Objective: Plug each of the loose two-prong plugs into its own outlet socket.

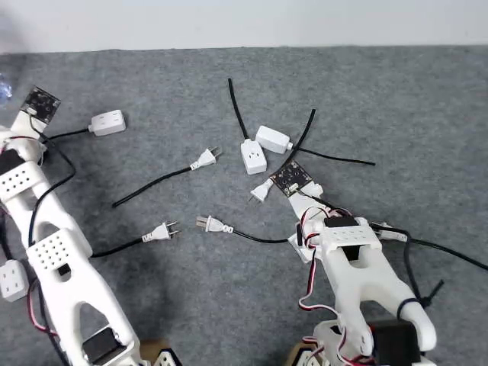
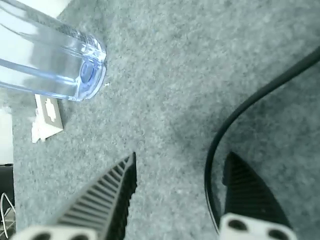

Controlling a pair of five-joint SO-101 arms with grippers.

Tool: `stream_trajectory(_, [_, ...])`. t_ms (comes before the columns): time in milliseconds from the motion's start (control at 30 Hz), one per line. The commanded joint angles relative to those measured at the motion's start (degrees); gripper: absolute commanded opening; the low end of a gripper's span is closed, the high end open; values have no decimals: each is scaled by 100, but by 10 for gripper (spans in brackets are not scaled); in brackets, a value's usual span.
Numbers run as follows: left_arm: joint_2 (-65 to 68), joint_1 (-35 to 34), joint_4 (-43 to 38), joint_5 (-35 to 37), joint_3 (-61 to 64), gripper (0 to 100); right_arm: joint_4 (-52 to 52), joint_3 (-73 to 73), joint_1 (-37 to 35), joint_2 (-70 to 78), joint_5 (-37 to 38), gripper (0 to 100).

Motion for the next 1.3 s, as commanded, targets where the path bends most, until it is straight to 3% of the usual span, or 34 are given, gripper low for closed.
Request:
stream_trajectory(0, [404, 105, -255, 18, 84, 203, -75, -9, -22, -4, -18, 104])
stream_trajectory(233, [457, 149, -220, 18, 101, 45, -75, -9, -22, -4, -18, 104])
stream_trajectory(667, [396, 105, 703, -580, -22, 11, -75, -9, -22, -4, -18, 104])
stream_trajectory(800, [281, -9, 1477, -598, -462, 11, -75, -9, -22, -4, -18, 104])
stream_trajectory(1067, [-1213, -457, 2822, -607, -435, 9, -127, -9, -22, -4, -18, 104])
stream_trajectory(1267, [-2242, -958, 4123, -1363, -435, 9, -136, -9, -13, -4, -18, 104])
